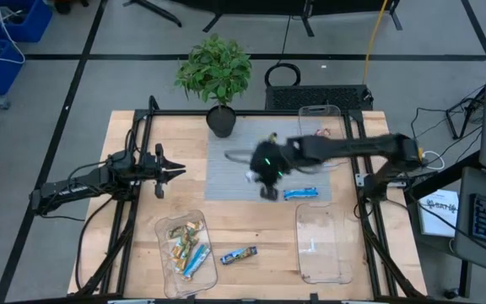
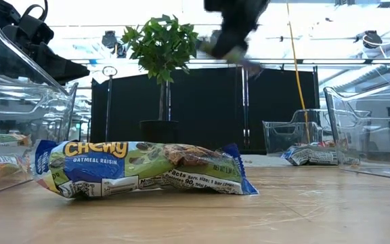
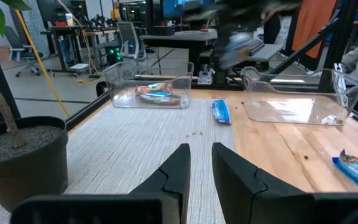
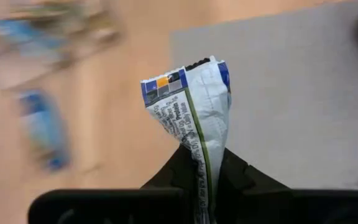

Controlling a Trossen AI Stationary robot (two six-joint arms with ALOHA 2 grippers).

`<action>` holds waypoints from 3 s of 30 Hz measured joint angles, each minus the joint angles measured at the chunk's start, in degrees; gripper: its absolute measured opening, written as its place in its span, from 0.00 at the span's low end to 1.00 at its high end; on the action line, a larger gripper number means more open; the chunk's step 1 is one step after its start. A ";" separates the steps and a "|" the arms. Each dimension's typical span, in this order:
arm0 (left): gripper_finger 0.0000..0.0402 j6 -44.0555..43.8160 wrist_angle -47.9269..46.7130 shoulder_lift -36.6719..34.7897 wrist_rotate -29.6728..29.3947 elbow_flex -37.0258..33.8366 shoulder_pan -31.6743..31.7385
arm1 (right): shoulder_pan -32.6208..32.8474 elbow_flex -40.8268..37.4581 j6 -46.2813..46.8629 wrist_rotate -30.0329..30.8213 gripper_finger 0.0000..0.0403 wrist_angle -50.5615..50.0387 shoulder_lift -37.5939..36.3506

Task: Pick and place Granola Bars by type
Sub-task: Put the top blue granola bar into the bottom right transparent bin

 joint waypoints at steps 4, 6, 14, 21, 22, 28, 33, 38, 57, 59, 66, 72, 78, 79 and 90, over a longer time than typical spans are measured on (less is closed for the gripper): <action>0.18 0.00 0.00 0.02 0.00 0.00 0.02 | 10.93 0.02 12.80 6.19 0.04 -8.81 -5.90; 0.18 0.00 0.00 0.02 0.00 0.00 0.02 | 16.43 -0.02 20.77 10.49 0.04 -14.62 -7.64; 0.18 0.00 0.00 0.02 0.00 0.00 0.02 | 32.21 -18.34 44.25 14.85 0.04 -8.46 -17.14; 0.18 0.00 0.00 0.01 0.00 0.00 0.02 | 35.05 -39.61 53.61 13.38 0.03 6.94 -27.35; 0.18 0.00 0.00 0.01 0.00 0.00 0.02 | 35.09 -41.84 54.84 13.32 0.03 7.56 -28.66; 0.18 -0.01 0.00 0.02 0.00 0.00 0.01 | 35.12 -51.45 60.71 9.05 0.03 10.92 -33.61; 0.18 0.00 0.00 0.02 0.00 0.00 0.00 | 34.35 -54.36 62.80 9.96 0.12 12.89 -35.29; 0.18 0.00 0.02 0.00 0.00 -0.02 0.00 | 34.12 -54.68 62.41 9.06 0.30 18.46 -36.80; 0.18 0.00 0.00 0.00 0.00 -0.02 0.02 | 26.65 -54.11 42.45 4.59 0.32 40.87 -37.48; 0.18 0.00 0.00 0.00 0.00 -0.02 0.02 | 25.11 -52.81 39.53 3.46 0.32 40.79 -37.46; 0.18 0.00 0.00 0.00 0.00 -0.02 0.02 | 17.66 -42.22 26.64 1.60 0.32 26.96 -37.48; 0.18 0.00 0.00 0.01 0.00 -0.02 0.02 | 6.46 -36.85 19.40 3.13 0.32 4.67 -37.50; 0.18 0.00 0.00 0.02 0.00 -0.02 0.00 | -3.39 -36.89 12.70 2.99 0.32 -4.60 -34.73; 0.18 0.00 0.00 0.02 0.00 -0.02 0.00 | -4.11 -36.89 11.59 3.01 0.32 -4.28 -33.92; 0.18 -0.01 0.00 0.02 0.00 -0.02 0.00 | -5.50 -36.89 6.67 -3.20 0.32 -3.37 -18.03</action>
